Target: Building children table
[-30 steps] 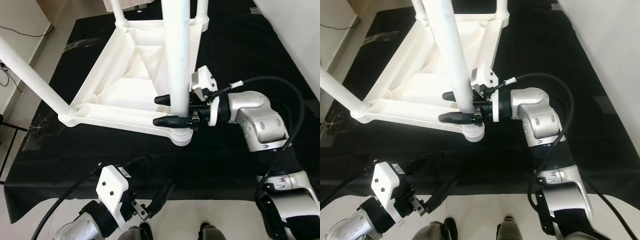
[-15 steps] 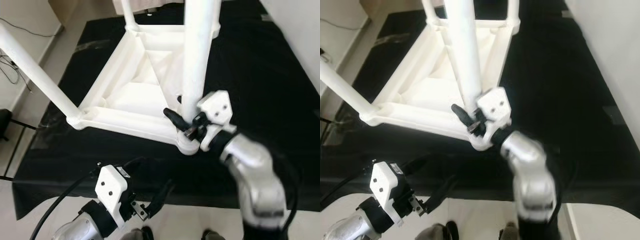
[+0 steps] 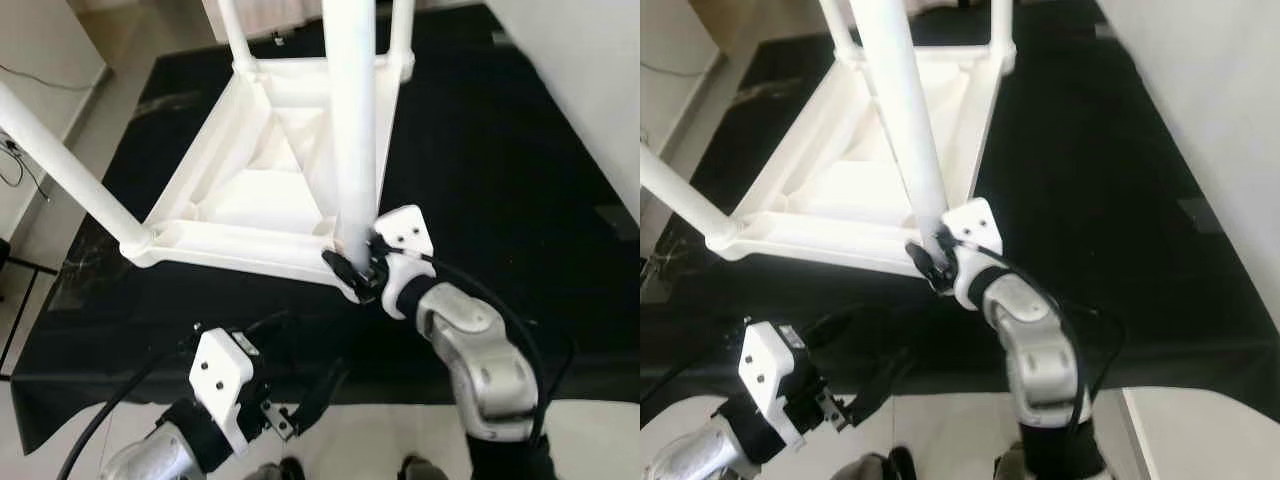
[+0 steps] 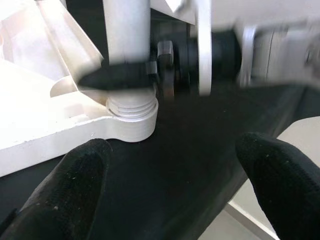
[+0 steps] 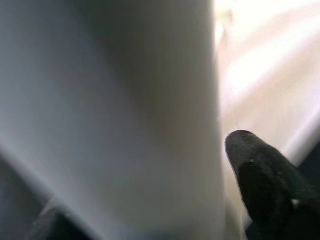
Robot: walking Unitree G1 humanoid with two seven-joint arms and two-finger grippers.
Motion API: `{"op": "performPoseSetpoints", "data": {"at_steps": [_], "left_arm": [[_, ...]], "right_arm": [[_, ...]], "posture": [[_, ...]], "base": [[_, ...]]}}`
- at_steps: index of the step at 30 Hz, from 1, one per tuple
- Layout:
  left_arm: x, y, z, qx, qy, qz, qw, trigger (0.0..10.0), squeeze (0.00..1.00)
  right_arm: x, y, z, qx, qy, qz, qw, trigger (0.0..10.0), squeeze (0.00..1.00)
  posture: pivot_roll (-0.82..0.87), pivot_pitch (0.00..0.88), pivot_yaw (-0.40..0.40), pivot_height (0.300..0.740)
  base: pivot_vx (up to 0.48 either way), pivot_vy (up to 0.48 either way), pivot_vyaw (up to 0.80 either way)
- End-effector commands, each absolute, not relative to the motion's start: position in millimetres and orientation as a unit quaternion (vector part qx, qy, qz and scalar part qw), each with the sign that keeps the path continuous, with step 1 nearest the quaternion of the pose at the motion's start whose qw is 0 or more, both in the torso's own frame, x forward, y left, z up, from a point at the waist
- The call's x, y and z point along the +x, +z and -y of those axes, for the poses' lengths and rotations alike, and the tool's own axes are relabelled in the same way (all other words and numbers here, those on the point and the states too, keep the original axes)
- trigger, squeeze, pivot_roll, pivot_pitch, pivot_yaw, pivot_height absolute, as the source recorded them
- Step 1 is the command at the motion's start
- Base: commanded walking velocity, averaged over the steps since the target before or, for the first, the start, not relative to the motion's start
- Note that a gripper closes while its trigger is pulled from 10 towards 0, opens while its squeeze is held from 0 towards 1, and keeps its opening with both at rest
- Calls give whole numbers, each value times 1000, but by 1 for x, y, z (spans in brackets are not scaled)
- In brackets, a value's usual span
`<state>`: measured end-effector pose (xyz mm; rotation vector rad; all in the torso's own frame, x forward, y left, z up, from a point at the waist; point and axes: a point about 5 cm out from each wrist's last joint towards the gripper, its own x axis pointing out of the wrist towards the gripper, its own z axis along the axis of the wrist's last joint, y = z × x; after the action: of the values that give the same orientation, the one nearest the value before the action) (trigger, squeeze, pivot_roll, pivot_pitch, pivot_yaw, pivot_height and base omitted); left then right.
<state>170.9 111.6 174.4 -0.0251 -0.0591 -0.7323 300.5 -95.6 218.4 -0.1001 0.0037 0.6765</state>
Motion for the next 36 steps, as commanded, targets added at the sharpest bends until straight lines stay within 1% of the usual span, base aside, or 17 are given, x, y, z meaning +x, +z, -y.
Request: {"op": "performPoseSetpoints", "data": {"at_steps": [1, 2, 3, 4, 5, 6, 7, 8, 15, 16, 26, 30, 32, 33, 34, 35, 36], "left_arm": [[171, 168, -114, -16, -352, 16, 936, 10000, 0], [171, 168, -114, -16, -352, 16, 936, 10000, 0], [172, 168, -114, -16, -352, 16, 936, 10000, 0], [172, 168, -114, -16, -352, 16, 936, 10000, 0], [173, 168, -114, -16, -352, 17, 936, 10000, 0], [173, 168, -114, -15, -352, 17, 936, 10000, 0], [173, 168, -114, -15, -352, 17, 936, 10000, 0], [173, 168, -114, -15, -352, 18, 936, 10000, 0], [172, 168, -113, -15, -352, 17, 936, 10000, 0], [171, 168, -113, -15, -352, 16, 936, 10000, 0], [170, 167, -112, -19, -355, 16, 935, 10000, 0], [170, 168, -112, -20, -355, 16, 935, 10000, 0], [169, 168, -112, -21, -354, 17, 935, 10000, 0], [169, 168, -112, -21, -354, 17, 935, 10000, 0], [169, 168, -113, -21, -354, 17, 935, 10000, 0], [169, 168, -113, -20, -354, 17, 935, 10000, 0], [169, 169, -114, -20, -354, 17, 935, 10000, 0]], "right_arm": [[298, 228, 86, -31, 387, 28, 921, 10000, 1000], [298, 228, 86, -31, 387, 28, 921, 10000, 1000], [298, 235, 87, -47, 453, 37, 889, 10000, 831], [298, 235, 87, -47, 453, 37, 889, 10000, 831], [297, 237, 89, -74, 512, 42, 855, 10000, 267], [297, 236, 93, -103, 555, 32, 825, 10000, 0], [297, 236, 93, -103, 555, 32, 825, 10000, 0], [303, 236, 98, -126, 595, 18, 793, 10000, 0], [319, 240, 103, -120, 612, 13, 782, 10000, 0], [320, 241, 105, -115, 621, 12, 776, 0, 0], [323, 240, 111, -109, 626, 15, 772, 0, 0], [326, 237, 121, -114, 567, 22, 815, 0, 0], [327, 231, 126, -99, 468, 15, 878, 0, 0], [327, 231, 126, -99, 468, 15, 878, 0, 0], [327, 228, 128, -91, 421, 10, 902, 0, 0], [326, 217, 140, -112, 237, -15, 965, 0, 0], [310, 205, 137, -94, 164, -37, 981, 0, 0]], "posture": [[-66, 282, 122, 740], [-66, 282, 122, 740], [-62, 275, 123, 740], [-62, 275, 123, 740], [-62, 271, 124, 740], [-60, 272, 123, 740], [-60, 272, 123, 740], [-54, 268, 125, 740], [-49, 266, 130, 740], [-48, 266, 130, 740], [-53, 274, 129, 740], [-59, 280, 125, 740], [-64, 287, 116, 740], [-64, 287, 116, 740], [-64, 287, 116, 740], [-68, 291, 118, 740], [-70, 294, 119, 740]], "base": [[0, 0, 0], [0, 0, 0], [0, 0, 0], [0, 0, 0], [0, 0, 0], [0, 0, 0], [0, 0, 0], [0, 0, 0], [0, 0, 0], [0, 0, 0], [0, 0, 0], [0, 0, 0], [0, 0, 0], [0, 0, 0], [0, 0, 0], [0, 0, 0], [0, 0, 0]]}}
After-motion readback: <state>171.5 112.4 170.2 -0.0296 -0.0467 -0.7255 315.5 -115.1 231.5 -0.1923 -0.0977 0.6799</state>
